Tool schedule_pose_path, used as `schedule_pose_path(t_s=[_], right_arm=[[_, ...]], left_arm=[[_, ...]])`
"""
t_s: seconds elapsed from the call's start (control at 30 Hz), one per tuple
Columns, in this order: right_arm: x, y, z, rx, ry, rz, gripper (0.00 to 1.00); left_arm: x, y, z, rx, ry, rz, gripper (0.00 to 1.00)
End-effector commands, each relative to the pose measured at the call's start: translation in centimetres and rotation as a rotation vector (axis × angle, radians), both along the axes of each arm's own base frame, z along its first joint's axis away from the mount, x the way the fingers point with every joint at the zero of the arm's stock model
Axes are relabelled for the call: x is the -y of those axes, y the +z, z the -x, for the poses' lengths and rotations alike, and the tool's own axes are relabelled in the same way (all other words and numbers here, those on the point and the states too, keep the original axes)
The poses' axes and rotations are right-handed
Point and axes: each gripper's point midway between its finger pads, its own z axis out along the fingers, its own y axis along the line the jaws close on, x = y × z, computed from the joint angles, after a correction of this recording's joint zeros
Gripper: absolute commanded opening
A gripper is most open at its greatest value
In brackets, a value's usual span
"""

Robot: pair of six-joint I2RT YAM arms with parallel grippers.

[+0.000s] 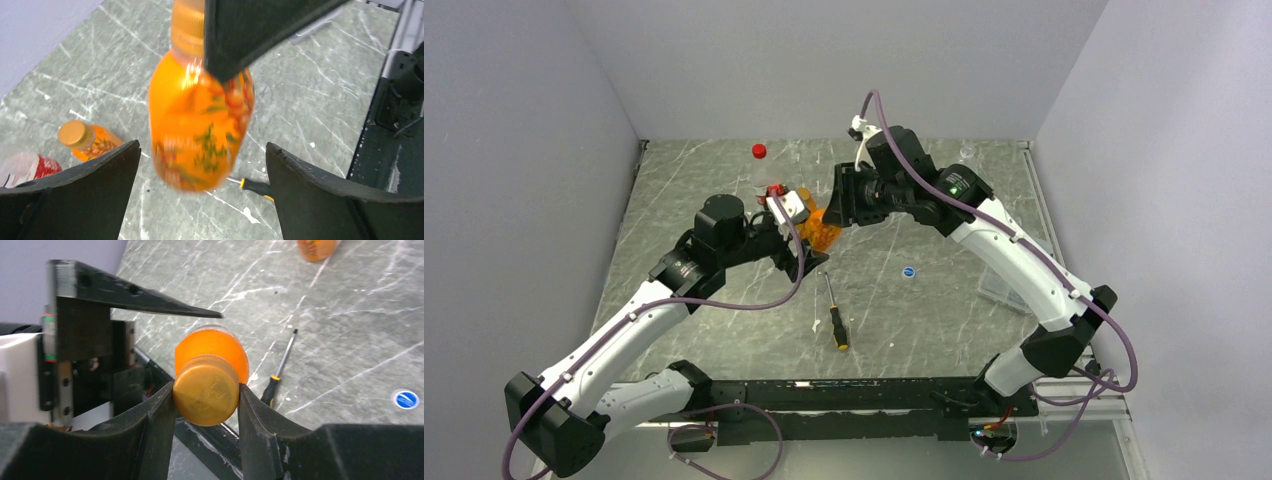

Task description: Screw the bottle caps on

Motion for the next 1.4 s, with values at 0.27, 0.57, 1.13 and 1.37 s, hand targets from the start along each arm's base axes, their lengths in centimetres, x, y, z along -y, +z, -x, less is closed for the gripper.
schedule_pose_path(t_s=[0.27,0.57,1.13,1.37], right_arm=[[3.3,-6.8,-11.8,0.152,-0.244,0.214,0.06],[1.4,-13.3,-18.6,0.182,-0.265,0.329,0.06],[0.8,-18.1,-19.8,0.166,-0.248,0.453,0.17],[0.4,-19.5,-19.1,0.139,-0.237,0.473,0.22]], left_arm=[[-7.2,0.8,-3.9,-0.052,0.514,0.046,0.99],[-11.0,0.4,-3.8,-0.048,0.689,0.016,0.99],[-11.2,0.1,-3.9,-0.039,0.692,0.002,0.99],[-11.2,-0.2,-3.9,-0.044,0.69,-0.004,1.0]])
